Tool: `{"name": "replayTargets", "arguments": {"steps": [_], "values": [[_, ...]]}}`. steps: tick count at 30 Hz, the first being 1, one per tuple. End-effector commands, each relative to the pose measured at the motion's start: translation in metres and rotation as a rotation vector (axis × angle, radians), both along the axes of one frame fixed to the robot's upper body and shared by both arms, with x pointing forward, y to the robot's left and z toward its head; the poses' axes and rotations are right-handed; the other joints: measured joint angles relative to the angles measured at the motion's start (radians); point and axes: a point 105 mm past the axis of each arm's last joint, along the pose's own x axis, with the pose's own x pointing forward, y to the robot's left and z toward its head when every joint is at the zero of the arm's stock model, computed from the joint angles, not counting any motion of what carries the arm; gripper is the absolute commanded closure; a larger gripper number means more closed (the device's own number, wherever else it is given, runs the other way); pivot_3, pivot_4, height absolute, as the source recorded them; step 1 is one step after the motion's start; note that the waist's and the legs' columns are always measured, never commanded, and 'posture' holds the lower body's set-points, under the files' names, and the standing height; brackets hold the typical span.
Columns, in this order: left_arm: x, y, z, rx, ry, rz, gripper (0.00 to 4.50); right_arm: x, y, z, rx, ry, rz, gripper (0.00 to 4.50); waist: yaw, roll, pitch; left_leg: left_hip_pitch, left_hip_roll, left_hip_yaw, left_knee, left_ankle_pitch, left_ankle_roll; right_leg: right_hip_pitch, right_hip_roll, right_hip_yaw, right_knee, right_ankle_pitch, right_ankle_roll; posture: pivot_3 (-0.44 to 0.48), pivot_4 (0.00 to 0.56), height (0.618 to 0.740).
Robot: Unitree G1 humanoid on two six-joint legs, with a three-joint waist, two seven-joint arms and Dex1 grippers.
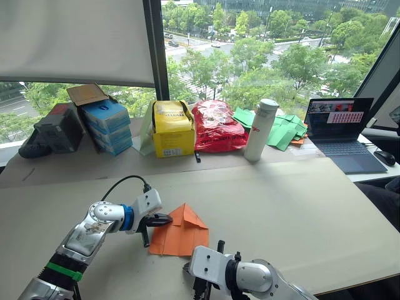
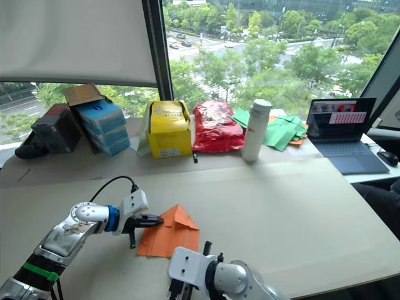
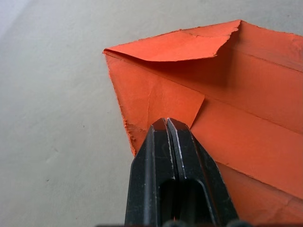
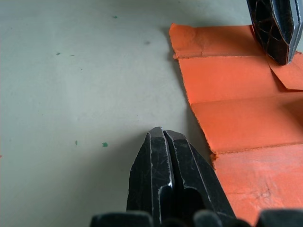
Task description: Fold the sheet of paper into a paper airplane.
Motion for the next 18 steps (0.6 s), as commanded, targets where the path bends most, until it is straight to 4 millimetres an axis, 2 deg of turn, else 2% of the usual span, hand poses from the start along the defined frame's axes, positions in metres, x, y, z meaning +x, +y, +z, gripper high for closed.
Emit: {"name": "replayTargets", "arguments": {"steps": [1, 5, 8, 15, 18], "values": [[-0.001, 0.002, -0.013, 0.042, 0.036, -0.001, 4.46, 0.003, -0.005, -0.001, -0.023, -0.021, -0.043, 4.5, 0.002, 0.0, 0.0, 0.0, 0.0, 0.0, 0.0, 0.0, 0.0, 0.0, 0.0, 0.0, 0.0, 0.0, 0.0, 0.0, 0.15, 0.74], [-0.001, 0.001, -0.013, 0.043, 0.034, -0.009, 4.46, 0.011, -0.021, -0.013, -0.077, -0.027, -0.169, 4.5, 0.004, 0.0, 0.0, 0.0, 0.0, 0.0, 0.0, 0.0, 0.0, 0.0, 0.0, 0.0, 0.0, 0.0, 0.0, 0.0, 0.15, 0.74], [-0.001, -0.001, -0.014, 0.051, 0.027, -0.024, 4.46, 0.003, -0.035, -0.018, -0.087, -0.002, -0.246, 4.5, 0.007, 0.0, 0.0, 0.0, 0.0, -0.001, 0.0, 0.0, 0.0, 0.001, 0.0, 0.0, 0.0, -0.001, 0.001, 0.0, 0.15, 0.74], [-0.004, -0.002, -0.018, 0.067, 0.018, -0.041, 4.46, 0.011, -0.05, -0.017, -0.064, -0.033, -0.434, 4.5, 0.008, 0.0, 0.0, 0.002, -0.001, -0.002, 0.0, 0.0, 0.0, 0.003, -0.001, 0.0, -0.002, -0.003, 0.005, 0.0, 0.15, 0.74], [-0.004, -0.002, -0.019, 0.068, 0.017, -0.041, 4.46, 0.016, -0.048, -0.016, -0.022, -0.03, -0.494, 4.5, 0.007, 0.0, 0.0, 0.003, -0.001, -0.003, 0.0, 0.0, 0.001, 0.003, -0.001, 0.001, -0.002, -0.004, 0.006, 0.0, 0.15, 0.74]]}}
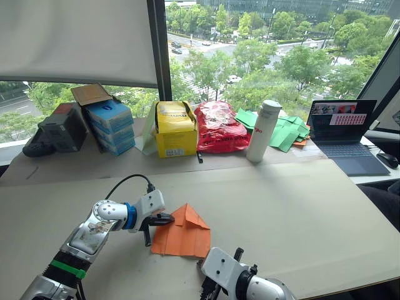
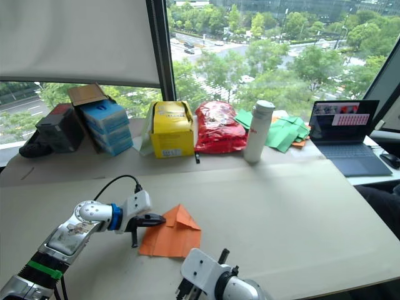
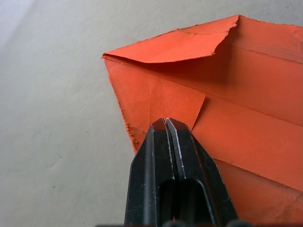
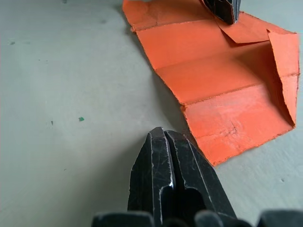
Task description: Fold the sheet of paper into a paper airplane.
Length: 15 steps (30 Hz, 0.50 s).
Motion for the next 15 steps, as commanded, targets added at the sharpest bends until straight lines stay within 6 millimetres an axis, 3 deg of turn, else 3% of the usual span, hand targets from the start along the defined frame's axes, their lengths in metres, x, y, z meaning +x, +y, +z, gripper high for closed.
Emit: {"name": "replayTargets", "arguments": {"steps": [1, 7, 10, 15], "values": [[-0.005, 0.003, -0.018, 0.041, 0.054, 0.008, 4.46, 0.015, -0.018, -0.012, -0.029, 0.022, -0.162, 4.5, -0.001, 0.0, 0.0, 0.0, 0.0, 0.0, 0.0, 0.0, 0.0, 0.0, 0.0, 0.0, 0.0, 0.0, 0.0, 0.0, 0.15, 0.74], [-0.004, 0.002, -0.018, 0.044, 0.047, 0.006, 4.46, 0.022, -0.017, -0.013, 0.032, 0.027, -0.247, 4.5, 0.0, 0.0, 0.0, 0.002, 0.0, -0.001, 0.0, 0.0, 0.0, 0.001, 0.0, 0.001, 0.0, -0.002, 0.004, 0.0, 0.15, 0.74], [-0.002, 0.002, -0.017, 0.046, 0.045, 0.006, 4.46, 0.02, -0.009, -0.005, 0.098, 0.015, -0.21, 4.5, 0.0, 0.0, 0.0, 0.002, 0.0, -0.001, 0.0, 0.0, 0.001, 0.001, 0.0, 0.001, 0.0, -0.002, 0.004, 0.0, 0.15, 0.74], [-0.001, 0.003, -0.017, 0.052, 0.042, 0.002, 4.46, 0.032, -0.018, -0.008, 0.107, -0.013, -0.312, 4.5, -0.001, 0.0, 0.0, 0.002, 0.0, -0.001, 0.0, 0.0, 0.001, 0.001, 0.0, 0.001, 0.0, -0.002, 0.004, 0.0, 0.15, 0.74]]}}
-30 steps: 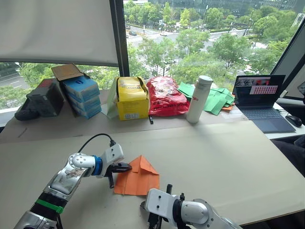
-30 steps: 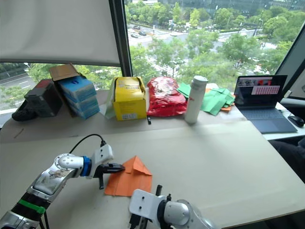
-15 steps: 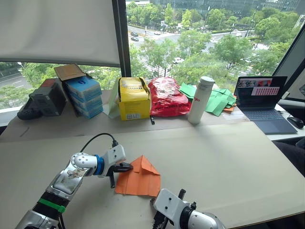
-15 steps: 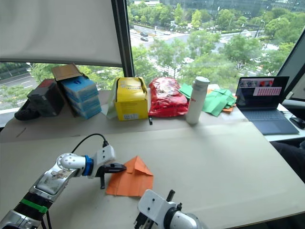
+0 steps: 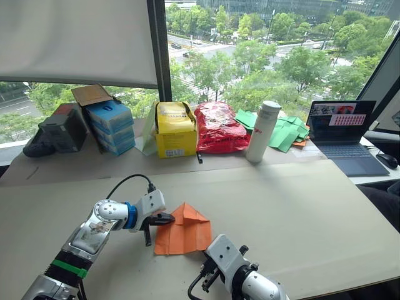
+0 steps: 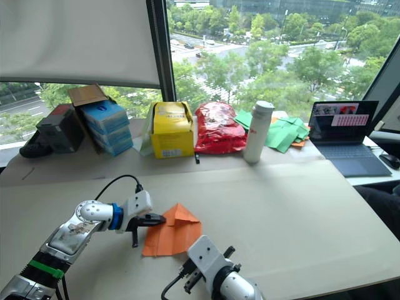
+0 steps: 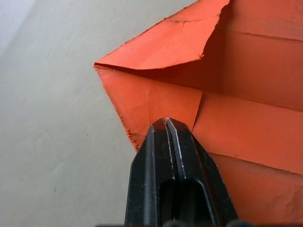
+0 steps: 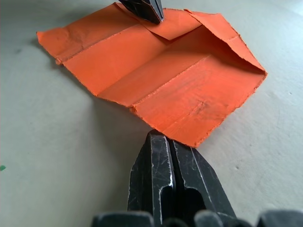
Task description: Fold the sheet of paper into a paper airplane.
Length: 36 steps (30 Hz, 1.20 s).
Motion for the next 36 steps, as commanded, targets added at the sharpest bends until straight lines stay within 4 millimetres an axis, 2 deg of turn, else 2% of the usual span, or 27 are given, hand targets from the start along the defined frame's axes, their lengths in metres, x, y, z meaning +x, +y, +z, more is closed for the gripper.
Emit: {"name": "replayTargets", "arguments": {"steps": [1, 5, 13, 21, 26, 36], "values": [[-0.003, 0.003, -0.016, 0.043, 0.053, 0.007, 4.46, 0.015, -0.017, -0.005, 0.004, -0.011, -0.131, 4.5, 0.0, 0.0, 0.0, 0.0, 0.0, 0.0, 0.0, 0.0, 0.0, 0.0, 0.0, 0.0, 0.0, 0.0, 0.0, 0.0, 0.15, 0.74], [-0.003, 0.004, -0.016, 0.044, 0.053, 0.004, 4.46, 0.024, -0.015, 0.006, 0.101, -0.048, -0.163, 4.5, 0.0, 0.0, 0.0, 0.0, 0.0, 0.0, 0.0, 0.0, 0.0, 0.0, 0.0, 0.0, 0.0, 0.0, 0.0, 0.0, 0.15, 0.74], [0.0, 0.004, -0.015, 0.044, 0.044, 0.006, 4.46, 0.044, -0.001, 0.019, 0.222, -0.085, -0.09, 4.5, -0.002, 0.001, 0.001, 0.0, 0.0, 0.0, 0.0, 0.0, 0.0, -0.001, 0.0, 0.0, 0.0, 0.004, -0.006, 0.0, 0.15, 0.74], [0.007, -0.009, -0.001, 0.003, 0.004, -0.016, 4.46, 0.061, 0.005, 0.028, 0.246, -0.107, -0.022, 4.5, -0.002, 0.002, 0.001, -0.002, -0.001, 0.0, 0.0, 0.0, 0.001, -0.001, 0.001, 0.0, 0.0, 0.004, -0.007, 0.0, 0.15, 0.74], [0.007, -0.016, -0.007, 0.01, 0.002, -0.037, 4.46, 0.066, 0.009, 0.031, 0.258, -0.114, -0.001, 4.5, -0.005, 0.002, 0.001, -0.009, -0.002, 0.0, 0.0, 0.002, -0.003, -0.006, 0.001, 0.0, 0.001, 0.005, -0.008, 0.0, 0.15, 0.74], [0.007, -0.024, -0.011, 0.009, -0.001, -0.056, 4.46, 0.074, 0.023, 0.042, 0.272, -0.136, 0.074, 4.5, -0.003, 0.002, 0.001, -0.009, -0.002, 0.0, 0.0, 0.001, -0.001, -0.006, 0.001, 0.0, 0.001, 0.005, -0.008, 0.0, 0.15, 0.74]]}}
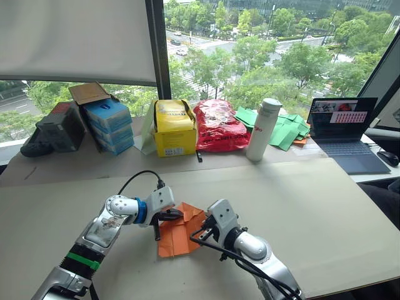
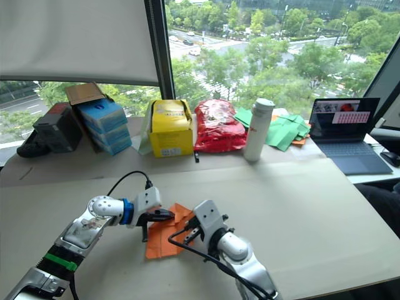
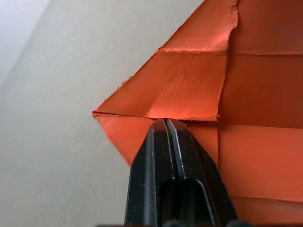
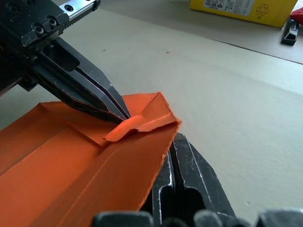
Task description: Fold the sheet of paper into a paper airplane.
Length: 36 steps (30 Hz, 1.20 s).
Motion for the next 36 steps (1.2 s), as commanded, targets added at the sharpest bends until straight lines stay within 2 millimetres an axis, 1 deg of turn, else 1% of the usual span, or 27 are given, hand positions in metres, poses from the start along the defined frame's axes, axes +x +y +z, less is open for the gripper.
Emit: {"name": "replayTargets", "arguments": {"steps": [1, 4, 7, 11, 14, 24, 29, 32, 36], "values": [[-0.004, -0.003, -0.015, 0.037, 0.037, -0.007, 4.46, 0.0, 0.01, 0.015, 0.04, -0.047, 0.048, 4.5, 0.0, 0.0, 0.0, 0.0, 0.0, 0.0, 0.0, 0.0, 0.0, 0.0, 0.0, 0.0, 0.0, 0.0, 0.0, 0.0, 0.15, 0.74], [-0.005, -0.007, -0.017, 0.038, 0.038, -0.019, 4.46, -0.002, 0.018, 0.017, 0.043, -0.046, 0.088, 4.5, 0.0, 0.0, 0.0, 0.0, -0.001, 0.0, 0.0, 0.0, 0.0, 0.0, 0.0, 0.0, 0.0, 0.0, 0.0, 0.0, 0.15, 0.74], [-0.004, -0.003, -0.016, 0.041, 0.03, -0.003, 4.46, -0.007, 0.021, 0.017, 0.008, -0.031, 0.14, 4.5, 0.001, 0.0, 0.0, 0.0, -0.001, 0.0, 0.0, 0.0, 0.0, 0.0, 0.0, 0.0, 0.0, 0.0, 0.0, 0.0, 0.15, 0.74], [-0.003, 0.0, -0.016, 0.045, 0.03, 0.008, 4.46, -0.01, 0.011, 0.013, -0.061, -0.006, 0.161, 4.5, 0.001, 0.0, 0.0, 0.0, -0.002, 0.0, 0.001, 0.0, 0.0, 0.001, 0.0, 0.0, 0.0, 0.0, 0.0, 0.0, 0.15, 0.74], [-0.003, 0.0, -0.016, 0.042, 0.029, 0.008, 4.46, -0.013, 0.008, 0.017, -0.073, -0.006, 0.185, 4.5, 0.001, 0.0, 0.0, 0.0, -0.002, 0.0, 0.001, 0.0, 0.0, 0.001, 0.0, 0.0, 0.0, 0.0, 0.0, 0.0, 0.15, 0.74], [-0.006, -0.003, -0.016, 0.033, 0.03, 0.008, 4.46, 0.0, 0.015, 0.02, -0.035, -0.01, 0.18, 4.5, 0.0, 0.0, 0.0, 0.0, -0.001, 0.0, 0.001, 0.0, 0.0, 0.001, 0.0, 0.0, 0.001, 0.0, 0.0, 0.0, 0.15, 0.74], [-0.006, -0.006, -0.019, 0.035, 0.039, 0.002, 4.46, 0.003, 0.028, 0.02, -0.033, -0.014, 0.226, 4.5, 0.001, 0.0, 0.0, 0.0, -0.002, 0.0, 0.001, 0.0, 0.0, 0.0, 0.0, 0.0, 0.001, 0.0, 0.0, 0.0, 0.15, 0.74], [-0.006, 0.0, -0.019, 0.036, 0.04, 0.023, 4.46, 0.004, 0.033, 0.017, -0.04, -0.017, 0.246, 4.5, 0.0, 0.0, 0.0, 0.0, -0.002, 0.0, 0.001, 0.0, 0.0, 0.0, 0.0, 0.0, 0.001, 0.0, 0.0, 0.0, 0.15, 0.74], [-0.004, 0.018, -0.015, 0.046, 0.033, 0.085, 4.46, 0.006, 0.043, 0.014, -0.059, -0.021, 0.29, 4.5, -0.008, 0.0, 0.0, 0.0, -0.001, 0.0, 0.001, 0.0, 0.0, 0.0, 0.0, 0.0, 0.001, 0.0, 0.0, 0.0, 0.15, 0.74]]}}
